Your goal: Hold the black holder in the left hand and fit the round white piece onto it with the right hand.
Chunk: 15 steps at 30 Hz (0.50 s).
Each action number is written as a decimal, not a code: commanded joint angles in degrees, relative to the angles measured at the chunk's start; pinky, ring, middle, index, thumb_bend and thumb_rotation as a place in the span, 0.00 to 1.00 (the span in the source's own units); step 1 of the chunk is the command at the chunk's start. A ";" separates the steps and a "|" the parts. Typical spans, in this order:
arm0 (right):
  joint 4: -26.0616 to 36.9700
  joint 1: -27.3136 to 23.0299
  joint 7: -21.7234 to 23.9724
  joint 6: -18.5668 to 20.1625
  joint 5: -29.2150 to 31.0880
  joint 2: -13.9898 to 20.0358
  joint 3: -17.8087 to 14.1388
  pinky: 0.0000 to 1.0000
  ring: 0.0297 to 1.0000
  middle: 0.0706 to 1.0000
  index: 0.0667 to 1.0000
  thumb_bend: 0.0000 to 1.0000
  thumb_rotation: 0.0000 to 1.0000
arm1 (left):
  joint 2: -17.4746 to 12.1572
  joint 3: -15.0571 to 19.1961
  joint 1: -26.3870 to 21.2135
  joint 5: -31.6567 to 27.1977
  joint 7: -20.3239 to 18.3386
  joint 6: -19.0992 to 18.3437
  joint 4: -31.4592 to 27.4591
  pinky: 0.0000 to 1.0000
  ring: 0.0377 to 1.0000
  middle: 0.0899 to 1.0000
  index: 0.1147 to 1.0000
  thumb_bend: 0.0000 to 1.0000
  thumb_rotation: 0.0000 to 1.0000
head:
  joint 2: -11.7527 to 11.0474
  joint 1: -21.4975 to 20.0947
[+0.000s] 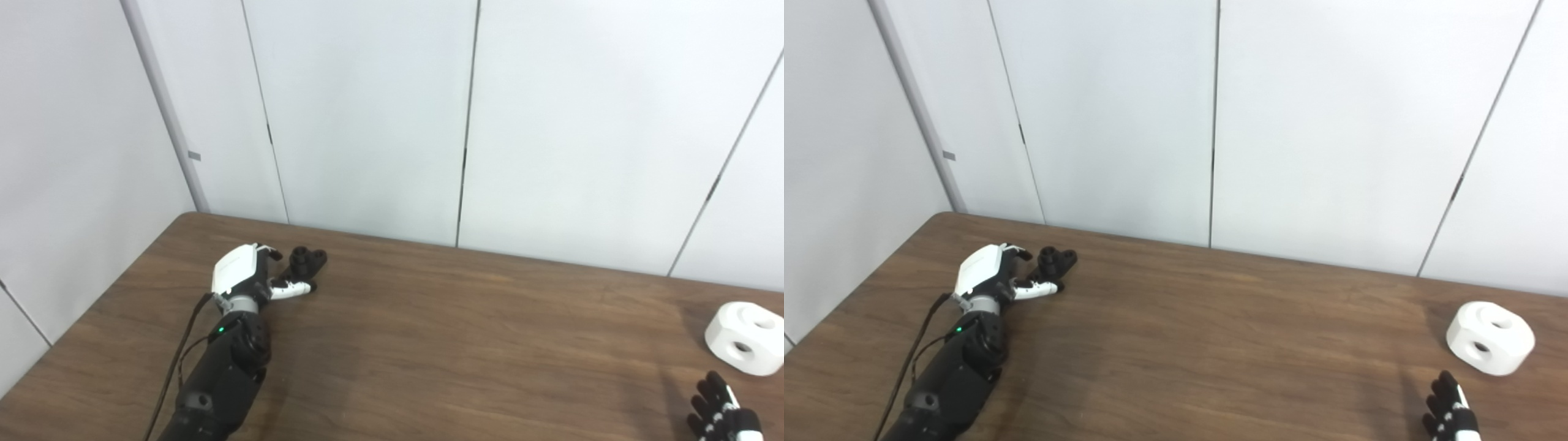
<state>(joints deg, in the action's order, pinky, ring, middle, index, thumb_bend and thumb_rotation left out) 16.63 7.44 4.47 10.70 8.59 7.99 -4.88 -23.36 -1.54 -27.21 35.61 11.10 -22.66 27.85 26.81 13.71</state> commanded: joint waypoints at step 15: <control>2.08 0.03 0.35 0.65 0.22 -0.06 0.35 1.00 1.00 1.00 1.00 0.57 1.00 | -1.60 -1.70 -4.08 -0.50 3.27 0.73 2.61 1.00 1.00 0.92 0.72 0.87 0.37 | 0.46 -0.35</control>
<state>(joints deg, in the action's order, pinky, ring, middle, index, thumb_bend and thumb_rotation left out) 17.17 7.55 4.44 11.23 8.53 7.97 -4.84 -23.36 -3.19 -28.45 35.10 13.06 -22.62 30.56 27.25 13.36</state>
